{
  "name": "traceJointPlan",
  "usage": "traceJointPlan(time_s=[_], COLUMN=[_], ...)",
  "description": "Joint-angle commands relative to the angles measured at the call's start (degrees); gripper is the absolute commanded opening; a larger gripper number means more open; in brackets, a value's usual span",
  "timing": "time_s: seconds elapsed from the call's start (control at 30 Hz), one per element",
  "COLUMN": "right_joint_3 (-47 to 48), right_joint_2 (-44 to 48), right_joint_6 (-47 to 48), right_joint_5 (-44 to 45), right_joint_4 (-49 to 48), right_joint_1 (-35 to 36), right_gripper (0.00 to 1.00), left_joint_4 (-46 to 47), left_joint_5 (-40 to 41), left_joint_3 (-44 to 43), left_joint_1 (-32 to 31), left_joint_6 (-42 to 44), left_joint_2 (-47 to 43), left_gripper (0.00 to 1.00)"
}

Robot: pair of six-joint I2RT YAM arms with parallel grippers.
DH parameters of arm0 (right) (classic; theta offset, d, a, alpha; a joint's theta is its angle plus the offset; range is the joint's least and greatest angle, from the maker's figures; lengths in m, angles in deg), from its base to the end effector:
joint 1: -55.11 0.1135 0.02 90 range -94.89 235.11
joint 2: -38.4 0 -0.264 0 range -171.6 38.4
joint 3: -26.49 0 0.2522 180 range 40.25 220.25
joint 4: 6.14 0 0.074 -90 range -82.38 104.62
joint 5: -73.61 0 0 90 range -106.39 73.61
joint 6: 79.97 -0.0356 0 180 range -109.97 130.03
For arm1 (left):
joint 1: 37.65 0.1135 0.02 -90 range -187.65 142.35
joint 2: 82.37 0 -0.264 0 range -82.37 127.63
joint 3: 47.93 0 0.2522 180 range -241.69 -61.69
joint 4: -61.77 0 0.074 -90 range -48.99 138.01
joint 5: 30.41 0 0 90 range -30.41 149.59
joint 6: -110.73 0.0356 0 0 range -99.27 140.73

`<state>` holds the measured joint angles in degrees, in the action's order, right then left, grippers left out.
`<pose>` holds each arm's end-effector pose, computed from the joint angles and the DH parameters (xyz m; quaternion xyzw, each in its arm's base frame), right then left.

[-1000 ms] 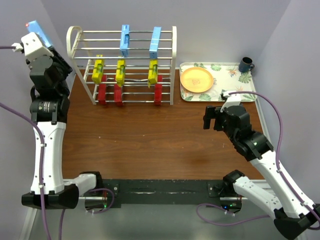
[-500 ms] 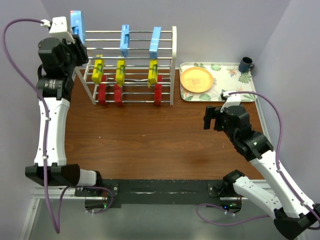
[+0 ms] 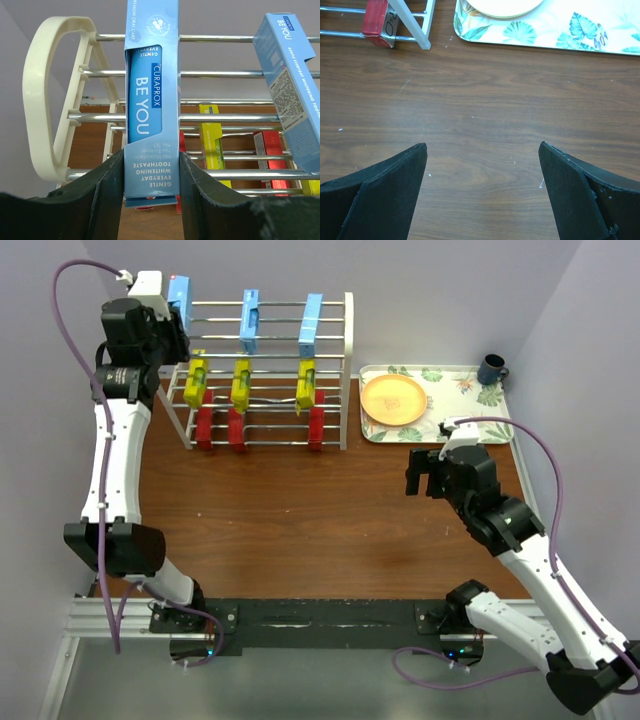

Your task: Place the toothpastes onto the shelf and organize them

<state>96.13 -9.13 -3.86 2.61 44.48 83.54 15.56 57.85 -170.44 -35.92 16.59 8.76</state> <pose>0.1550 0.0707 0.3518 -0.0236 0.8515 0.0497 0.5214 0.3463 0.0094 0.4807 -0.0313 0.7918 -0.0249 0.6095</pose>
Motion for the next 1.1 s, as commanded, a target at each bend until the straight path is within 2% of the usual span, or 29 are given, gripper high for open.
traceJointPlan(time_s=[0.0, 0.5, 0.83, 1.07], right_joint_3=[2.66, 4.15, 4.77, 5.03], right_joint_2=[-0.46, -1.08, -0.72, -0.29], right_joint_6=[0.18, -0.52, -1.58, -2.54], right_joint_5=[1.56, 1.47, 0.86, 0.07], right_joint_4=[-0.04, 0.58, 1.37, 1.9], right_joint_1=[-0.21, -0.13, -0.21, -0.13], right_gripper=[0.98, 0.98, 0.98, 0.98], left_joint_4=[1.34, 1.68, 1.68, 2.48], left_joint_5=[0.6, 0.77, 1.47, 1.47], left_joint_3=[-4.8, -5.77, -6.3, -7.44], left_joint_1=[-0.24, -0.24, -0.24, -0.16], left_joint_6=[2.47, 3.88, 3.88, 3.88], left_joint_2=[1.59, 4.84, 5.11, 4.93], left_gripper=[0.19, 0.32, 0.54, 0.48])
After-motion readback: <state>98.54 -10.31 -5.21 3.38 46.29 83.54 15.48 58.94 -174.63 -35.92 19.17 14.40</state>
